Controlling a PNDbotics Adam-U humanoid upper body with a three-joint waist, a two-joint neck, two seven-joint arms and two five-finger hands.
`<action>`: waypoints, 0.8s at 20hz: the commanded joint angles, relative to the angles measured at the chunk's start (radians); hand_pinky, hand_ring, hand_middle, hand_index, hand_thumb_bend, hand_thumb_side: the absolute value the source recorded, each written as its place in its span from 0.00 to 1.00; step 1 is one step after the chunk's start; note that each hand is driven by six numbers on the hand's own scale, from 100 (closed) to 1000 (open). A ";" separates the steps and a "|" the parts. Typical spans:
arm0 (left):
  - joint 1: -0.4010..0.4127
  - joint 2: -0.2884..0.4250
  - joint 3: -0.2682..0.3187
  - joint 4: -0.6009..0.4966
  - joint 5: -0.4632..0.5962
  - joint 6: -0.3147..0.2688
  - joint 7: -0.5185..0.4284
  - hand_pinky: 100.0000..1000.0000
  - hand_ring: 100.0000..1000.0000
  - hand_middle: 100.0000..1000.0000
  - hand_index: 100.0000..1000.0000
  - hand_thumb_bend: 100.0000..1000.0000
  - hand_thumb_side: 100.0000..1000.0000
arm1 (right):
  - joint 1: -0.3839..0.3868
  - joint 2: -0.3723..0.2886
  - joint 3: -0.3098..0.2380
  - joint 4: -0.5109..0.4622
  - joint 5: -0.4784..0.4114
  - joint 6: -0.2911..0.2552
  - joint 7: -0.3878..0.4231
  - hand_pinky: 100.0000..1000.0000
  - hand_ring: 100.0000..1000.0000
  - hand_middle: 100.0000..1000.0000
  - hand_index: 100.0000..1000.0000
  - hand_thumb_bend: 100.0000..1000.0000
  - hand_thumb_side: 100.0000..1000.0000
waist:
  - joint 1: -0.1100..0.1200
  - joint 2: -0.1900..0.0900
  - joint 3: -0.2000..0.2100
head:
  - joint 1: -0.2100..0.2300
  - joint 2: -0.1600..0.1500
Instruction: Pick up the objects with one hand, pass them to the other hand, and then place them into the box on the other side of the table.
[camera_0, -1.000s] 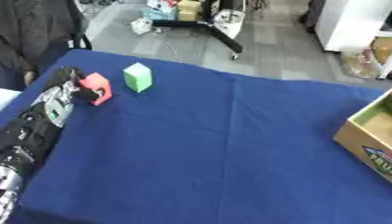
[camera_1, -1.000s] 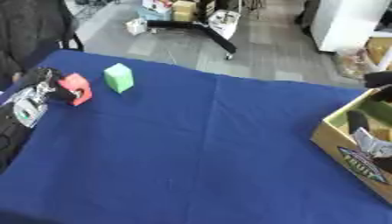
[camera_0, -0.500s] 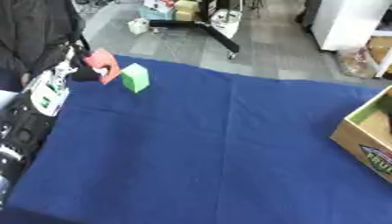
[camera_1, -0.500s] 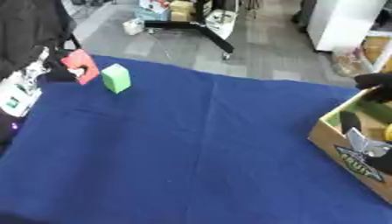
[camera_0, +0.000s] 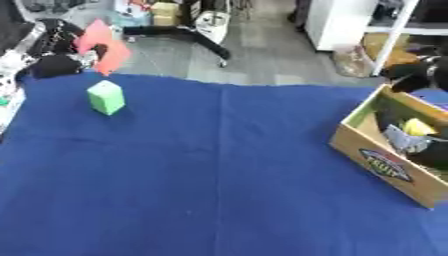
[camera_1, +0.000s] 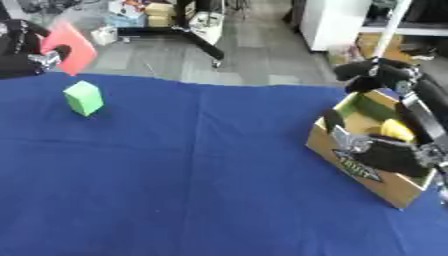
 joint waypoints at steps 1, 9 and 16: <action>0.003 0.012 -0.023 -0.123 0.090 0.002 -0.049 0.65 0.48 0.42 0.55 0.20 0.34 | -0.040 -0.003 0.003 -0.021 0.013 -0.021 0.013 0.66 0.63 0.66 0.78 0.17 0.22 | -0.005 -0.021 0.001 | -0.032 0.001; 0.012 -0.072 -0.112 -0.308 0.289 0.004 -0.200 0.67 0.49 0.42 0.55 0.18 0.36 | -0.166 0.049 0.065 -0.021 0.020 -0.123 0.057 0.67 0.64 0.67 0.77 0.22 0.22 | -0.009 -0.021 0.005 | -0.036 0.012; 0.005 -0.153 -0.169 -0.340 0.425 -0.029 -0.352 0.67 0.49 0.42 0.55 0.19 0.38 | -0.238 0.087 0.107 -0.021 0.008 -0.186 0.050 0.67 0.63 0.65 0.76 0.26 0.23 | -0.010 -0.017 0.001 | -0.035 0.018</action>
